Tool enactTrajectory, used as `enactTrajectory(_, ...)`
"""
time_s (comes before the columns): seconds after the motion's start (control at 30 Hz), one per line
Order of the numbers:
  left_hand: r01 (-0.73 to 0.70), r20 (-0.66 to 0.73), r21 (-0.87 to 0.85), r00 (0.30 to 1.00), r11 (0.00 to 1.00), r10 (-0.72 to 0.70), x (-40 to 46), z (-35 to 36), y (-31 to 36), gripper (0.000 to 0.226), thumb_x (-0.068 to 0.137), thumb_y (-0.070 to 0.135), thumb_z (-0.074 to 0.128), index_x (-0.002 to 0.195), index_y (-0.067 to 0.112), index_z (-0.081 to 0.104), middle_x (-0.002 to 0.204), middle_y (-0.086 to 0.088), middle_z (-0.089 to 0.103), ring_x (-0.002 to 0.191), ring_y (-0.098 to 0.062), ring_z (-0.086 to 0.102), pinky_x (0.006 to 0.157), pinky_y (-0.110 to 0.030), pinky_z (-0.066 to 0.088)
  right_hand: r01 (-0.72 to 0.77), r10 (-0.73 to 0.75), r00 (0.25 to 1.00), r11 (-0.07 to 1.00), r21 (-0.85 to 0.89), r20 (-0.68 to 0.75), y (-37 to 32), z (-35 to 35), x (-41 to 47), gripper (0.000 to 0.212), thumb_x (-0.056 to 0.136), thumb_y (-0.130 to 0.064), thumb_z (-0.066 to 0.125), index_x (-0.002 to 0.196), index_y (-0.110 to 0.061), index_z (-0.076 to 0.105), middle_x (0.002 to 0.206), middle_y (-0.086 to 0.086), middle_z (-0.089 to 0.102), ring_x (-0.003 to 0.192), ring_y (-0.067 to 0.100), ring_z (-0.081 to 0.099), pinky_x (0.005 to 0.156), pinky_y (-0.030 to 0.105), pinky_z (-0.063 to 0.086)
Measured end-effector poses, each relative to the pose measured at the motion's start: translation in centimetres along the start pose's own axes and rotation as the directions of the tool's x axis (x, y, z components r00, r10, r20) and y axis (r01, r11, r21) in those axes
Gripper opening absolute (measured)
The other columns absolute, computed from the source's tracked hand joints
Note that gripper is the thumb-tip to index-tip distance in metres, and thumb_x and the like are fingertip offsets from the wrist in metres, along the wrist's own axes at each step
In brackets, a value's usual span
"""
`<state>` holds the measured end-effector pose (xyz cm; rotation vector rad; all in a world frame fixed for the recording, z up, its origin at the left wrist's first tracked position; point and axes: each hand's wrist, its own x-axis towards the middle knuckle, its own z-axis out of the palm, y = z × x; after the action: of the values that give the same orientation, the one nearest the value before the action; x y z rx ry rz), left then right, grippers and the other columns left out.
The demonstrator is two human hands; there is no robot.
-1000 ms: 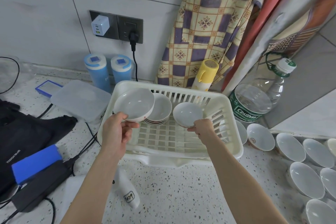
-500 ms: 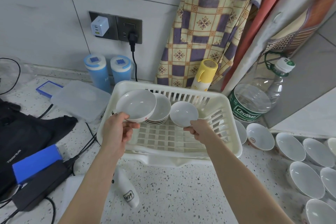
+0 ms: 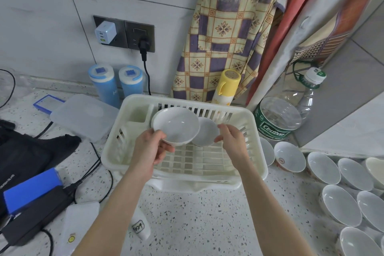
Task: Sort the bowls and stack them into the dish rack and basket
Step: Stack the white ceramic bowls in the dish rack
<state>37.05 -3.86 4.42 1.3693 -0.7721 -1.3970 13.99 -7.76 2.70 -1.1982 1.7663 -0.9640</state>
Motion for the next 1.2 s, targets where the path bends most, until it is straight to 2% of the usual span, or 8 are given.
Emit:
enactTrajectory(0.13,0.050,0.084,0.060,0.995,0.997,-0.055,0.0,3.9,-0.4,0.018,0.085,0.008,0.051,0.098,0.008,0.063,0.058,-0.017,0.068,0.030,-0.011,0.034,0.032,-0.015,0.022,-0.005,-0.025,0.980,0.988,0.152,0.199,-1.1,-1.5,-0.6,0.028,0.092,-0.045,0.049,0.093,-0.024,0.068,0.059,-0.004,0.069,0.039,0.000,0.043,0.040,0.013,0.032)
enactTrajectory(0.2,0.069,0.104,0.093,0.992,0.993,-0.078,0.1,5.7,-0.8,0.017,0.084,0.009,0.051,0.096,0.009,0.064,0.058,-0.017,0.068,0.030,-0.012,0.036,0.033,-0.015,0.024,0.031,-0.056,0.979,0.992,0.124,0.198,-0.9,-2.1,-0.3,0.022,0.081,-0.032,0.054,0.079,-0.015,0.067,0.053,-0.012,0.055,0.046,0.008,0.042,0.043,0.018,0.032)
enactTrajectory(0.33,0.102,0.115,0.105,0.987,0.989,-0.114,0.7,8.4,-1.4,0.017,0.087,0.014,0.052,0.099,0.011,0.063,0.058,-0.014,0.069,0.031,-0.012,0.039,0.033,-0.015,0.026,0.072,-0.072,0.991,0.997,0.009,0.109,0.0,-3.1,0.7,0.033,0.070,-0.020,0.048,0.082,0.011,0.055,0.060,0.001,0.041,0.057,0.018,0.035,0.056,0.031,0.028)
enactTrajectory(0.43,0.131,0.168,0.098,0.975,0.987,-0.146,1.0,9.4,-1.5,0.019,0.092,0.025,0.055,0.104,0.014,0.065,0.068,-0.011,0.072,0.036,-0.012,0.043,0.035,-0.018,0.027,0.007,-0.008,0.997,1.000,0.010,0.081,0.3,-3.6,1.6,0.016,0.080,-0.010,0.049,0.071,0.001,0.056,0.048,-0.009,0.043,0.048,0.013,0.040,0.046,0.022,0.029)
enactTrajectory(0.5,0.150,0.184,0.117,0.968,0.982,-0.170,1.2,9.5,-1.5,0.021,0.094,0.030,0.055,0.102,0.014,0.066,0.077,-0.011,0.075,0.039,-0.012,0.045,0.036,-0.019,0.028,-0.006,0.007,0.999,1.000,-0.018,0.050,0.3,-3.4,2.1,0.019,0.085,-0.008,0.047,0.073,-0.010,0.062,0.043,-0.011,0.053,0.043,0.005,0.048,0.043,0.018,0.032)
enactTrajectory(0.67,0.292,0.121,0.236,0.938,0.927,-0.326,2.0,8.8,-2.3,0.017,0.094,0.033,0.059,0.104,0.019,0.058,0.090,-0.013,0.078,0.039,-0.010,0.042,0.035,-0.018,0.024,-0.007,0.007,1.000,0.992,-0.127,-0.001,0.3,-1.5,3.6,0.018,0.088,-0.014,0.045,0.076,-0.010,0.056,0.067,0.004,0.058,0.069,0.027,0.053,0.063,0.035,0.040)
enactTrajectory(0.83,0.448,0.084,0.128,0.884,0.885,-0.460,3.1,7.7,-3.5,0.025,0.092,0.036,0.061,0.101,0.013,0.054,0.092,-0.014,0.077,0.040,-0.011,0.043,0.037,-0.016,0.023,-0.011,0.024,0.999,0.952,-0.306,0.040,0.7,0.3,4.4,0.016,0.090,-0.017,0.043,0.088,-0.009,0.056,0.083,0.010,0.062,0.077,0.030,0.053,0.062,0.032,0.036)
enactTrajectory(1.2,0.420,0.024,0.127,0.904,0.899,-0.426,4.7,8.8,-4.8,0.011,0.099,0.027,0.055,0.098,0.016,0.056,0.099,-0.015,0.072,0.043,-0.009,0.062,0.037,-0.016,0.034,-0.031,0.068,0.994,0.932,-0.361,0.090,2.2,1.1,4.8,0.012,0.087,-0.013,0.041,0.087,-0.010,0.053,0.082,0.011,0.060,0.076,0.031,0.051,0.057,0.030,0.033)
